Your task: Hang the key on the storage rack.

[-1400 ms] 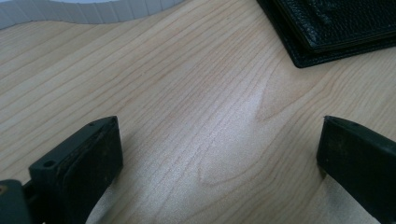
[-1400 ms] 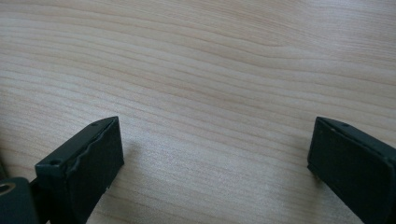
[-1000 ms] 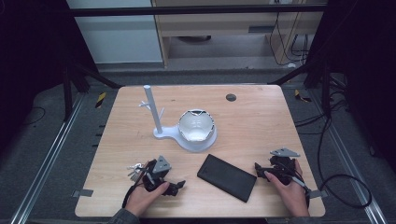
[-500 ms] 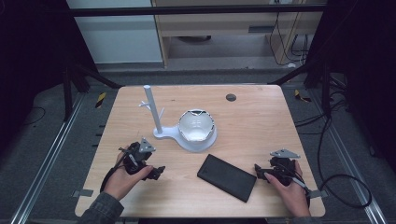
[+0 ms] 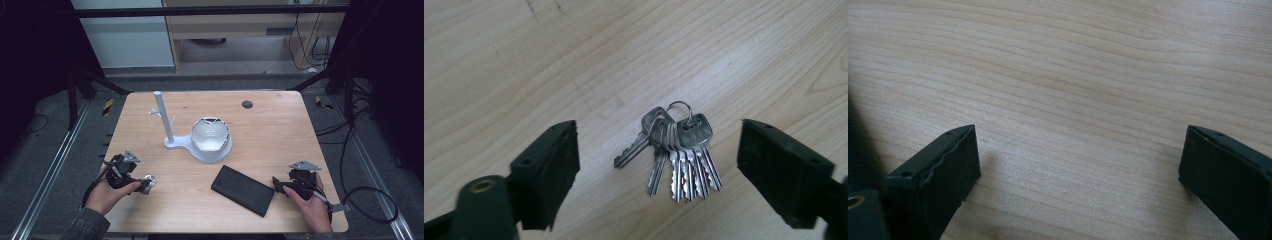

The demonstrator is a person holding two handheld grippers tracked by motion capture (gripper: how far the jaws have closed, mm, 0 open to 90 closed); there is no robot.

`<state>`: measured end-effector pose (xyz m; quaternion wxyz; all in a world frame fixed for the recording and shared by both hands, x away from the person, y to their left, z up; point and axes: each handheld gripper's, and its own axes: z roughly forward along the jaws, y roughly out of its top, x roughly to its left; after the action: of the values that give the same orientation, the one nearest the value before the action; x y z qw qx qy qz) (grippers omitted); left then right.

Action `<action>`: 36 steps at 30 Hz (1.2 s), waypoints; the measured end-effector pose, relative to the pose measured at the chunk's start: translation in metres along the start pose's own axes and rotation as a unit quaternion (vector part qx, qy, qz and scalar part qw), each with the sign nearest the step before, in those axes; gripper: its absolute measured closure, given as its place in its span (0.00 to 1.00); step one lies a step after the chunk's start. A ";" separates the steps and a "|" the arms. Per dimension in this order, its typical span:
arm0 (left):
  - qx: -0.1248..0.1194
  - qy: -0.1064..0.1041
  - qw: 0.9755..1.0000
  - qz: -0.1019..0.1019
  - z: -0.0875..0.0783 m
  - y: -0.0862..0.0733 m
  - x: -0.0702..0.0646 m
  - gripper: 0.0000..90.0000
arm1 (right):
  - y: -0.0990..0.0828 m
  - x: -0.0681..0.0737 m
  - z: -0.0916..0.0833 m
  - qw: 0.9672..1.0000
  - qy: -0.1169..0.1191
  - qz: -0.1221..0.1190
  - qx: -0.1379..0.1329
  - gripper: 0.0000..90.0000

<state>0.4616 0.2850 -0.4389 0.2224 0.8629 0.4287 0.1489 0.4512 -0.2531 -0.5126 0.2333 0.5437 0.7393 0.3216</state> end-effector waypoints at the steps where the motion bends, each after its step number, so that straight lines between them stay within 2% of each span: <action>1: 0.002 -0.005 1.000 0.006 -0.001 -0.001 -0.001 0.24 | 0.000 0.000 0.000 1.000 0.000 0.000 0.000 0.04; 4: 0.007 -0.020 1.000 0.020 -0.002 -0.002 -0.007 0.31 | 0.000 0.000 0.000 1.000 0.001 0.000 0.000 0.04; 7: 0.016 -0.019 0.999 0.025 0.001 -0.002 -0.010 0.37 | 0.000 0.000 0.000 1.000 0.001 -0.001 0.000 0.04; 10: 0.026 -0.021 0.999 0.021 0.005 -0.002 -0.009 0.40 | 0.000 0.000 0.000 1.000 0.001 -0.001 0.000 0.04; 11: 0.027 -0.039 0.999 0.009 0.008 -0.002 -0.010 0.43 | 0.000 0.000 0.000 1.000 0.000 -0.001 0.000 0.04; 12: 0.031 -0.042 0.999 0.008 0.010 -0.003 -0.011 0.45 | 0.000 0.000 0.000 1.000 0.000 -0.002 0.000 0.04; 13: 0.031 -0.042 0.999 0.008 0.010 -0.003 -0.011 0.46 | 0.000 0.000 0.000 1.000 0.000 -0.002 0.000 0.04; 15: 0.052 -0.030 0.998 0.015 0.019 -0.004 -0.016 0.46 | 0.000 0.000 0.000 1.000 0.002 -0.002 0.000 0.03; 16: 0.055 -0.033 0.998 0.013 0.021 -0.004 -0.016 0.46 | 0.000 0.000 0.000 1.000 0.002 -0.002 0.000 0.03; 20: 0.061 -0.032 0.998 0.010 0.026 -0.004 -0.017 0.49 | 0.000 0.000 0.000 1.000 0.002 -0.002 0.000 0.03; 21: 0.063 -0.036 0.997 0.006 0.027 -0.004 -0.017 0.52 | 0.000 0.000 0.000 1.000 0.002 -0.004 0.000 0.03; 30: 0.076 -0.033 0.996 0.012 0.031 -0.006 -0.015 0.62 | 0.000 0.001 0.000 1.000 0.002 -0.005 0.000 0.03; 33: 0.073 -0.034 0.997 0.015 0.032 -0.005 -0.013 0.66 | 0.000 0.001 0.000 1.000 0.003 -0.004 0.000 0.03; 36: 0.074 -0.036 0.996 0.015 0.032 -0.005 -0.010 0.72 | 0.000 0.001 0.000 1.000 0.003 -0.005 0.000 0.03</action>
<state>0.4667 0.2714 -0.4691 0.1706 0.8880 0.4176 0.0888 0.4508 -0.2524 -0.5129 0.2324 0.5391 0.7427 0.3220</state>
